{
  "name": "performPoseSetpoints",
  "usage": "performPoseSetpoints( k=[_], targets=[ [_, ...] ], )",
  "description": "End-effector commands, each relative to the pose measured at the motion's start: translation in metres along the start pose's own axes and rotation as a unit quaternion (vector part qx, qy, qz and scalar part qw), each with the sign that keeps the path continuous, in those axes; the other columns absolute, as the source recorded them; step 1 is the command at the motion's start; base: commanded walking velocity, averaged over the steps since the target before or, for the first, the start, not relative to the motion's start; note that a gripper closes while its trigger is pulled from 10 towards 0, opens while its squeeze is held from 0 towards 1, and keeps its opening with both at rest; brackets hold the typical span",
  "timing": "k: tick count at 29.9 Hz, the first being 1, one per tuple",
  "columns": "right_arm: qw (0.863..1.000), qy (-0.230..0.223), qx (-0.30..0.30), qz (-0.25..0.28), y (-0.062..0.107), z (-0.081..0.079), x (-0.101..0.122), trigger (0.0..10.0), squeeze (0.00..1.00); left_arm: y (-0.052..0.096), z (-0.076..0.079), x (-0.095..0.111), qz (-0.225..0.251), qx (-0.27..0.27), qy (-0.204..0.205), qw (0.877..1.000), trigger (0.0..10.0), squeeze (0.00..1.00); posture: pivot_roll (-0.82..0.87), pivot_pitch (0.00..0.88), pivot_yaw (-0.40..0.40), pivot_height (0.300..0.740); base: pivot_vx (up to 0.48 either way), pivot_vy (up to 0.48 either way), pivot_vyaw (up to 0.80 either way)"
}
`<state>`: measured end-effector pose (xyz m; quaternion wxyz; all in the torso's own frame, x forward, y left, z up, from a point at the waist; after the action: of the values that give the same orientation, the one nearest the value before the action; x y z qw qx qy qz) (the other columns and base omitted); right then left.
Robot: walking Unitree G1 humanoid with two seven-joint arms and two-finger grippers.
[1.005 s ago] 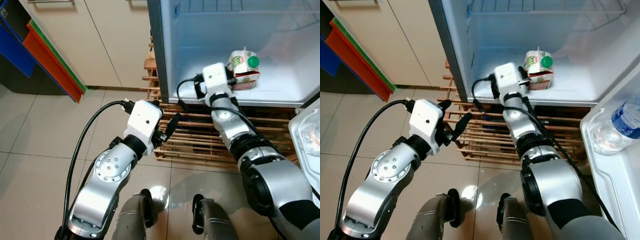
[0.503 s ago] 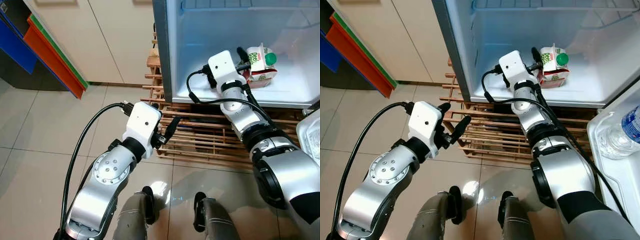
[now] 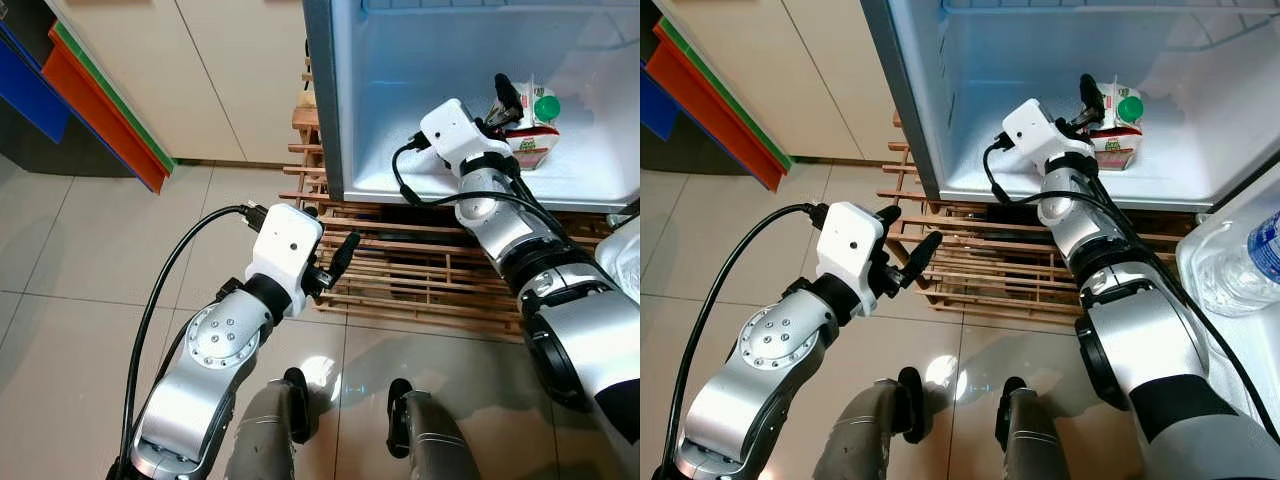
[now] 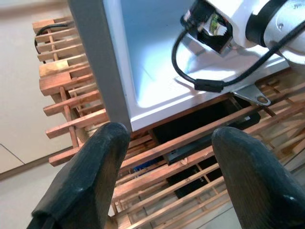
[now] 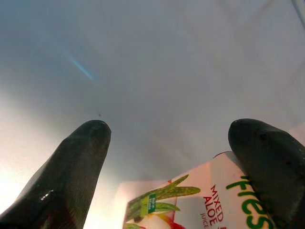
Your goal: Restocking fridge
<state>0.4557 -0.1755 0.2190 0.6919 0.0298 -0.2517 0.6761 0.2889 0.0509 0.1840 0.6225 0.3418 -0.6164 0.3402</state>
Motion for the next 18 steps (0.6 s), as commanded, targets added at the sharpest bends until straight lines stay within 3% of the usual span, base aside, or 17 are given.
performPoseSetpoints(
  k=[1,11,12,18],
  targets=[
    [0.999,0.038,0.013,-0.021,0.005,-0.006,-0.017,10.0,0.00,0.001,0.000,-0.002,-0.006,0.000,0.002,1.000,10.0,0.00,0.20,0.387,0.113,0.740,0.000,0.000,0.00],
    [0.993,0.116,-0.031,-0.012,0.000,0.017,-0.025,10.0,0.00,0.000,0.000,-0.002,-0.006,0.001,0.004,1.000,10.0,0.00,0.20,0.388,0.108,0.740,0.000,0.000,0.00],
    [0.990,0.134,-0.043,-0.012,-0.002,0.024,-0.029,10.0,0.00,0.000,0.000,-0.002,-0.005,0.002,0.005,1.000,10.0,0.00,0.19,0.388,0.107,0.740,0.000,0.000,0.00],
    [0.984,0.172,-0.049,-0.020,0.000,0.033,-0.045,10.0,0.00,-0.003,0.000,-0.001,-0.002,0.003,0.005,1.000,10.0,0.00,0.19,0.388,0.104,0.740,0.000,0.000,0.00]
  ],
)
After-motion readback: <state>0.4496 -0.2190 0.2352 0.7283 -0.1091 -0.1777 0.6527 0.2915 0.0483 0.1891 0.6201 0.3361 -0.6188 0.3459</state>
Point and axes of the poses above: a point about 5 cm out from each wrist's last joint towards the gripper, its own y axis pointing back from the gripper into the wrist, its own x axis along the axis of the wrist's last joint, z = x × y, the point moved 5 cm from there along -y, pointing out of the wrist towards the gripper, and after that the axes turned 10 degrees about y, right-handed, at the moved point
